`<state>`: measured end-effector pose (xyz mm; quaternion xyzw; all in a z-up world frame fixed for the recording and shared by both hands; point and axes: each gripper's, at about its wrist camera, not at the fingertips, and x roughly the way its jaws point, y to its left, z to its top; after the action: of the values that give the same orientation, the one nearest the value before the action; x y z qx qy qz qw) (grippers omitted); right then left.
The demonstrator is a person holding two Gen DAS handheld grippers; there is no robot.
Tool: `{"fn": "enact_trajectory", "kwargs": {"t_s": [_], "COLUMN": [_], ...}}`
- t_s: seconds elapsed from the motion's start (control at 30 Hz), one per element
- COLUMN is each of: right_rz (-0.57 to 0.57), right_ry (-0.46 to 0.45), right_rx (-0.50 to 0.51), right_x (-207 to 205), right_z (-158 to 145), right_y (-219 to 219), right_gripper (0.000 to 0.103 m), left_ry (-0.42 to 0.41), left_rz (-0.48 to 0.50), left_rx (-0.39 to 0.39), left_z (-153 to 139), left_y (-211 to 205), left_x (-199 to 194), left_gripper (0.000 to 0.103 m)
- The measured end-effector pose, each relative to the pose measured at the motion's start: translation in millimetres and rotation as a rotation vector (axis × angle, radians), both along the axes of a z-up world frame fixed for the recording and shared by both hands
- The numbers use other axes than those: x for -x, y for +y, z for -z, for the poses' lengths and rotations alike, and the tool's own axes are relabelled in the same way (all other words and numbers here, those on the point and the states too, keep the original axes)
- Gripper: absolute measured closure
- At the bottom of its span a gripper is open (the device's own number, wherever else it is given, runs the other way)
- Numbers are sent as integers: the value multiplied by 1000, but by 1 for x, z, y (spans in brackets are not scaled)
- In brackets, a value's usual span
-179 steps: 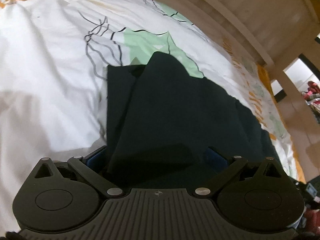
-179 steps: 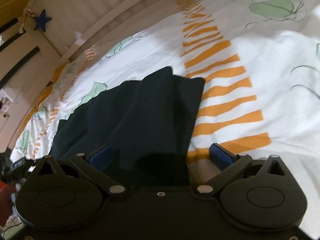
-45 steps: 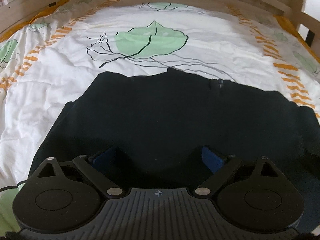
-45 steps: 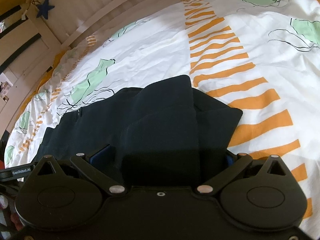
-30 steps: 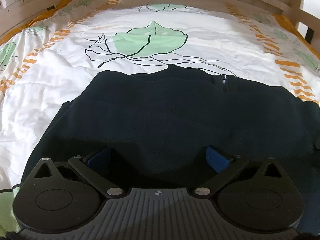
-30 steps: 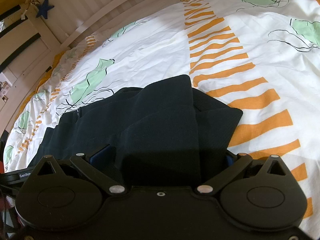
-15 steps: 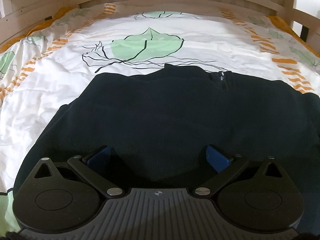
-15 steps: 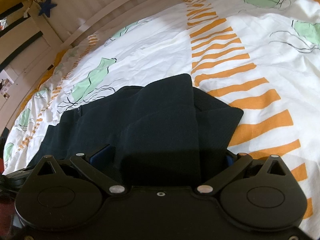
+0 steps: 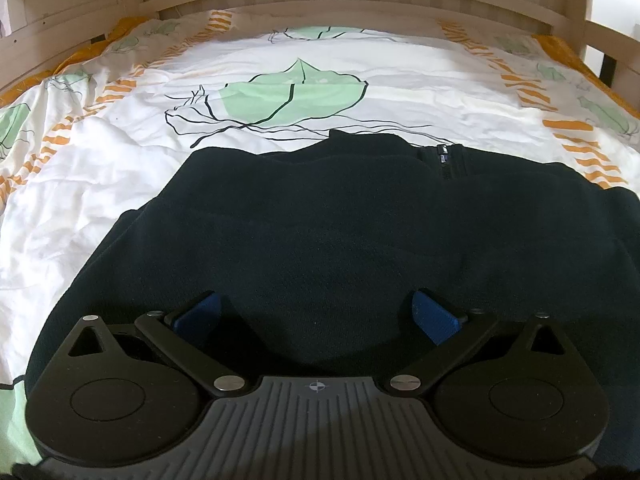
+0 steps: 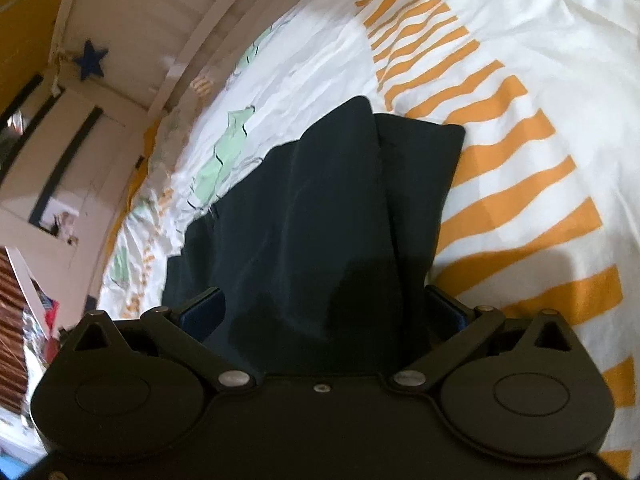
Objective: Fold large clothes
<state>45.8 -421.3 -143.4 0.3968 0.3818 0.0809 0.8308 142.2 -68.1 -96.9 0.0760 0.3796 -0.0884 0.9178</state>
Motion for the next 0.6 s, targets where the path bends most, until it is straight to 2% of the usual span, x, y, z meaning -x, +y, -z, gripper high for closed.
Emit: {"fn": "enact_trajectory", "kwargs": {"t_s": [0.1, 0.13, 0.2, 0.4, 0.5, 0.6], "right_rz": [-1, 2, 9, 10, 12, 13], "right_ry": [0, -3, -8, -12, -12, -13], "right_rx": [4, -2, -18, -11, -14, -14], "right_x": [-2, -2, 0, 2, 2, 3], "right_z": [1, 1, 3, 2, 2, 2], "right_y": [0, 0, -1, 2, 2, 2], "right_gripper": [0, 0, 0, 0, 0, 0], "left_ry": [13, 17, 9, -128, -130, -79], "left_rz": [3, 2, 11, 81, 68, 62], "left_rx": [19, 29, 58, 25, 40, 59], "left_z": [-6, -10, -20, -32, -26, -15], "left_y": [4, 6, 8, 5, 12, 17], "left_x": [2, 4, 15, 67, 74, 70], "left_gripper": [3, 12, 19, 19, 19, 17]}}
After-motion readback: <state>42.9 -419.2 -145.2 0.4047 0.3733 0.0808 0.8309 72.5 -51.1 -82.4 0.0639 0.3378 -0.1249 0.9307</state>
